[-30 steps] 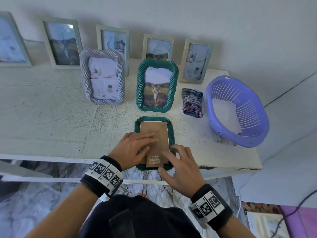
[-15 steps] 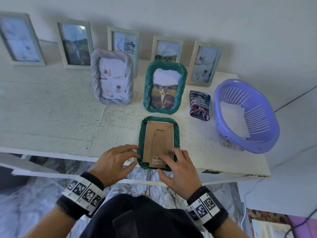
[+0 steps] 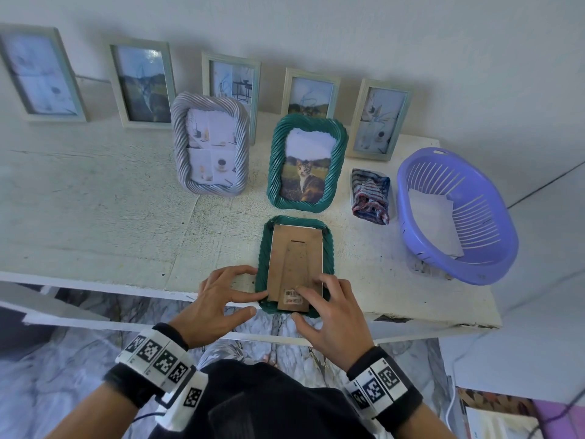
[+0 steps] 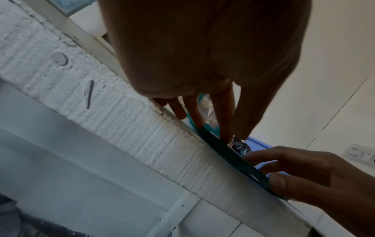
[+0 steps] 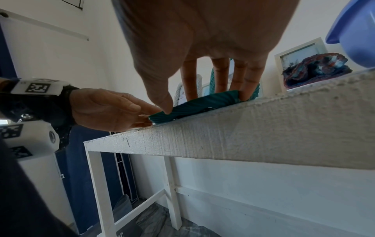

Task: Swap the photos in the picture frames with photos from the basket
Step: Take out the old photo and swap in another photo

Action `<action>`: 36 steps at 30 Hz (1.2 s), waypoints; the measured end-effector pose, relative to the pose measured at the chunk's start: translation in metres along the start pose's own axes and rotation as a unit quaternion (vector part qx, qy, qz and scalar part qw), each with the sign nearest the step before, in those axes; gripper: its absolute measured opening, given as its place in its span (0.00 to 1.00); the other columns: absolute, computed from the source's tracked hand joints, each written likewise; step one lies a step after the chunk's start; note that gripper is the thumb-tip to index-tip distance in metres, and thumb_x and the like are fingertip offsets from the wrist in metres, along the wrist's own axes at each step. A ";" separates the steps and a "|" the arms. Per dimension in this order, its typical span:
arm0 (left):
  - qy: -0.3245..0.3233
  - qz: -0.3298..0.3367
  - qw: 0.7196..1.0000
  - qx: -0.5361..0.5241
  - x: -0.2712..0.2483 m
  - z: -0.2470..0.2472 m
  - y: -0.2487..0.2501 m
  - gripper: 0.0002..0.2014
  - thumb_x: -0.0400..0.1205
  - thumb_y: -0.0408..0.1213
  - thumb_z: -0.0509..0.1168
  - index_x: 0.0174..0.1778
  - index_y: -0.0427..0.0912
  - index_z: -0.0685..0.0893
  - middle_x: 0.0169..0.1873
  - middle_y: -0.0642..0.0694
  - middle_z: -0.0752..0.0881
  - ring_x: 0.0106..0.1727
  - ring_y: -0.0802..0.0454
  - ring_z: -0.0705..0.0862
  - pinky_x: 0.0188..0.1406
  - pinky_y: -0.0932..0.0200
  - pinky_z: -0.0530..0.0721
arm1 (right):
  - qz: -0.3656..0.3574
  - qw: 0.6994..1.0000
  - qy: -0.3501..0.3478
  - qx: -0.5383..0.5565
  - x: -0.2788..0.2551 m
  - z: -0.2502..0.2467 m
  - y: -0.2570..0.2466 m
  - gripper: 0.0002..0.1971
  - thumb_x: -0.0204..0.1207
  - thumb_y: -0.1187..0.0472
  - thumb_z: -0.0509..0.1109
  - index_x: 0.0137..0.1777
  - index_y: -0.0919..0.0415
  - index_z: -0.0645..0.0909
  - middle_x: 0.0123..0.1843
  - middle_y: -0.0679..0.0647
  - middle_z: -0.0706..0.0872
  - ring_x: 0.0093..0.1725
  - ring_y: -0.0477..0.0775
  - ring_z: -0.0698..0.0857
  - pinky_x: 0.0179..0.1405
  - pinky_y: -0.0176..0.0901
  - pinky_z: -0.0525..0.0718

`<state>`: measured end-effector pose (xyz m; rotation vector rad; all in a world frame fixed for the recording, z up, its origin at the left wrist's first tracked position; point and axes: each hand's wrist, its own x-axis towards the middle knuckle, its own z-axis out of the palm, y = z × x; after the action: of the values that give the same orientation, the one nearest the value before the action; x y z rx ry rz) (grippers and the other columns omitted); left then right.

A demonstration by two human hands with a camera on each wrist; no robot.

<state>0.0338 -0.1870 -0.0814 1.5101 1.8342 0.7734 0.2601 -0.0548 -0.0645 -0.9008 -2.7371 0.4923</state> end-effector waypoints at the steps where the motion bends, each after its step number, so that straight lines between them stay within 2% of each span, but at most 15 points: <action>1: 0.003 -0.001 1.000 -0.002 0.000 0.000 0.000 0.17 0.77 0.63 0.58 0.61 0.79 0.80 0.72 0.73 0.66 0.77 0.62 0.59 0.76 0.45 0.57 | -0.001 1.000 0.001 0.001 0.000 0.000 0.000 0.20 0.73 0.43 0.67 0.62 0.50 0.83 0.61 0.52 0.77 0.58 0.56 0.75 0.52 0.46 0.84; 4: 0.028 0.002 1.000 -0.008 -0.001 0.000 -0.002 0.16 0.78 0.62 0.58 0.59 0.74 0.84 0.72 0.72 0.69 0.77 0.63 0.60 0.76 0.43 0.59 | -0.004 1.000 0.000 0.004 -0.001 0.000 0.001 0.20 0.73 0.42 0.67 0.63 0.49 0.83 0.61 0.52 0.76 0.59 0.55 0.75 0.52 0.45 0.84; 8: 0.038 0.012 0.999 0.017 -0.001 0.000 -0.001 0.16 0.78 0.60 0.58 0.57 0.72 0.86 0.72 0.71 0.69 0.77 0.65 0.60 0.74 0.47 0.58 | -0.006 1.000 -0.001 0.002 0.000 0.000 0.002 0.20 0.73 0.42 0.68 0.62 0.49 0.83 0.61 0.52 0.76 0.58 0.55 0.75 0.52 0.45 0.84; 13: 0.037 0.030 0.997 0.065 0.001 -0.001 0.001 0.16 0.79 0.58 0.58 0.57 0.71 0.87 0.71 0.67 0.71 0.75 0.60 0.62 0.70 0.50 0.58 | -0.003 1.000 -0.005 0.003 0.001 0.000 0.002 0.21 0.73 0.42 0.68 0.63 0.48 0.83 0.61 0.51 0.76 0.59 0.54 0.74 0.51 0.43 0.83; 16: 0.049 0.031 0.996 0.071 0.006 -0.006 0.003 0.15 0.79 0.57 0.58 0.54 0.69 0.89 0.67 0.66 0.75 0.72 0.59 0.67 0.68 0.49 0.63 | -0.010 1.000 -0.017 0.001 0.003 -0.004 0.002 0.21 0.72 0.41 0.68 0.62 0.48 0.83 0.60 0.51 0.76 0.58 0.54 0.74 0.52 0.44 0.83; 18: 0.069 0.034 0.992 0.103 0.015 -0.010 0.008 0.15 0.79 0.56 0.58 0.51 0.66 0.89 0.64 0.62 0.79 0.68 0.59 0.70 0.66 0.46 0.68 | -0.011 0.999 -0.029 0.013 0.007 -0.012 0.002 0.22 0.72 0.38 0.66 0.63 0.46 0.82 0.58 0.49 0.76 0.57 0.52 0.74 0.52 0.45 0.80; 21: 0.089 0.056 0.982 0.156 0.037 -0.016 0.025 0.18 0.79 0.56 0.56 0.55 0.58 0.89 0.63 0.55 0.81 0.64 0.54 0.76 0.62 0.46 0.72 | 0.019 0.998 -0.028 0.061 0.023 -0.028 0.005 0.24 0.76 0.36 0.61 0.67 0.46 0.78 0.56 0.46 0.76 0.56 0.47 0.71 0.53 0.43 0.74; 23: 0.069 0.077 0.977 0.186 0.058 -0.020 0.042 0.22 0.80 0.57 0.54 0.59 0.55 0.88 0.64 0.53 0.82 0.64 0.50 0.78 0.63 0.46 0.72 | 0.050 0.997 0.003 0.065 0.041 -0.035 0.013 0.24 0.78 0.38 0.61 0.68 0.51 0.76 0.56 0.48 0.78 0.56 0.49 0.73 0.53 0.45 0.75; 25: 0.022 0.081 0.972 0.218 0.081 -0.023 0.057 0.26 0.79 0.61 0.50 0.63 0.57 0.85 0.68 0.53 0.80 0.67 0.50 0.77 0.67 0.45 0.71 | 0.086 0.995 0.007 0.048 0.060 -0.038 0.024 0.24 0.79 0.41 0.63 0.70 0.54 0.76 0.57 0.52 0.79 0.56 0.54 0.74 0.55 0.49 0.76; 27: -0.025 0.080 0.961 0.263 0.102 -0.024 0.067 0.28 0.79 0.62 0.47 0.69 0.60 0.80 0.71 0.54 0.78 0.70 0.51 0.75 0.70 0.45 0.68 | 0.108 0.994 -0.024 0.018 0.075 -0.038 0.034 0.25 0.81 0.44 0.63 0.73 0.56 0.74 0.60 0.56 0.79 0.58 0.59 0.74 0.58 0.52 0.76; 29: -0.055 0.079 0.946 0.310 0.117 -0.022 0.073 0.24 0.82 0.60 0.53 0.74 0.60 0.75 0.73 0.53 0.75 0.73 0.50 0.74 0.72 0.46 0.66 | 0.119 0.990 -0.073 -0.015 0.086 -0.036 0.041 0.26 0.82 0.45 0.61 0.77 0.57 0.72 0.63 0.58 0.77 0.61 0.62 0.74 0.60 0.54 0.75; 32: -0.089 0.072 0.924 0.364 0.125 -0.019 0.074 0.21 0.84 0.56 0.57 0.72 0.58 0.76 0.74 0.53 0.76 0.72 0.49 0.74 0.72 0.47 0.67 | 0.116 0.987 -0.108 -0.016 0.093 -0.033 0.043 0.27 0.83 0.47 0.61 0.78 0.60 0.71 0.65 0.59 0.76 0.63 0.63 0.73 0.63 0.54 0.75; 36: -0.090 0.075 0.919 0.376 0.125 -0.015 0.069 0.22 0.82 0.59 0.51 0.69 0.59 0.77 0.71 0.55 0.78 0.68 0.50 0.77 0.70 0.47 0.68 | 0.127 0.985 -0.110 0.037 0.092 -0.034 0.048 0.25 0.82 0.53 0.62 0.78 0.60 0.71 0.64 0.57 0.76 0.64 0.61 0.72 0.66 0.51 0.72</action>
<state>0.0462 -0.0526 -0.0315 2.1232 1.9894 -0.0574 0.2232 0.0455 -0.0423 -1.2529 -2.7862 0.7780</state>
